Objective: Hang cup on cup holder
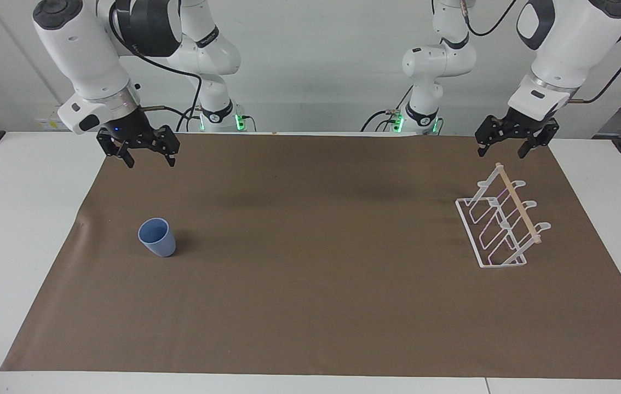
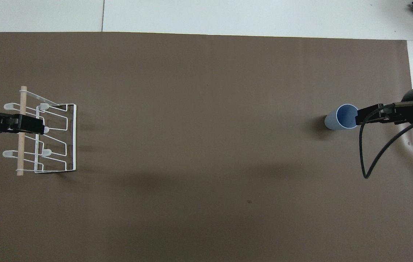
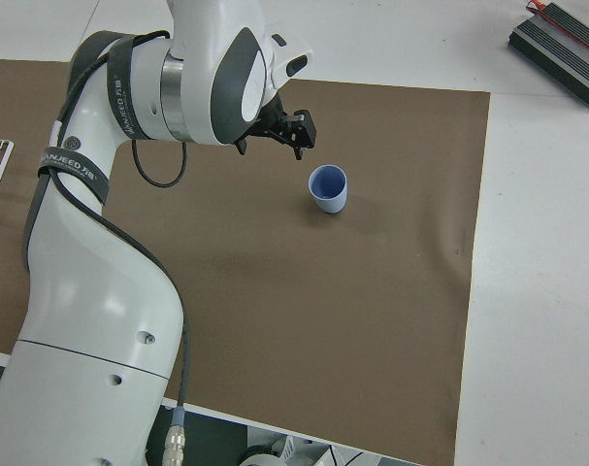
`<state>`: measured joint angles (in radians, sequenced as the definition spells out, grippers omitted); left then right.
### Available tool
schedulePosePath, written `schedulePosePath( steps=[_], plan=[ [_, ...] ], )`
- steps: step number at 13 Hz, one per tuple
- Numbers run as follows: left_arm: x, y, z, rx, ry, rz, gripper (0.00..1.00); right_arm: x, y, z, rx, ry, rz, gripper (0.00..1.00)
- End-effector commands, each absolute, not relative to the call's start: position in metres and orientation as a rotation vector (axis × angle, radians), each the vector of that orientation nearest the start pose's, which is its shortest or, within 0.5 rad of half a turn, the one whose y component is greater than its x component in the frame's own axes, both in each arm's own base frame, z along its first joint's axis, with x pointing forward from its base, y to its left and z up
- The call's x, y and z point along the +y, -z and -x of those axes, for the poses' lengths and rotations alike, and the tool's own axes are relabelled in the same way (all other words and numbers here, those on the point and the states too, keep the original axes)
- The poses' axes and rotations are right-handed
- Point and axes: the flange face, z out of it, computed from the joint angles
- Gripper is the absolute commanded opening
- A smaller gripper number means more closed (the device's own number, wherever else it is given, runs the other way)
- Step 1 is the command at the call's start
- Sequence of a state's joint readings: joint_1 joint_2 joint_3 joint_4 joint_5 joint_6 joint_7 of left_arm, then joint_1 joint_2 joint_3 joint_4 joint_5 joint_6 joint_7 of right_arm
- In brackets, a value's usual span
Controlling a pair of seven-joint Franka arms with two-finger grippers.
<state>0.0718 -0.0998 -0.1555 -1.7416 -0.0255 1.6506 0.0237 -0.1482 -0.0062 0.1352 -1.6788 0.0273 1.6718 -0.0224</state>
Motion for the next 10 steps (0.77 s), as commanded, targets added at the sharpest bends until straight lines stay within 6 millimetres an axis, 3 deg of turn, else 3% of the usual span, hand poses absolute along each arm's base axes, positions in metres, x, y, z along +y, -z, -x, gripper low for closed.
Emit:
schedulePosePath(
  steps=[1, 8, 10],
  plan=[
    [-0.047, -0.602, -0.525, 0.191, -0.012, 3.154, 1.00, -0.010, -0.586, -0.552, -0.021, 0.031, 3.094, 1.00],
    [-0.048, -0.602, -0.525, 0.191, -0.017, 3.156, 1.00, -0.002, -0.585, -0.550, -0.056, 0.035, 3.094, 1.00],
    [-0.048, -0.601, -0.524, 0.191, -0.024, 3.154, 1.00, 0.007, -0.588, -0.558, -0.067, 0.129, 3.091, 1.00]
  ],
)
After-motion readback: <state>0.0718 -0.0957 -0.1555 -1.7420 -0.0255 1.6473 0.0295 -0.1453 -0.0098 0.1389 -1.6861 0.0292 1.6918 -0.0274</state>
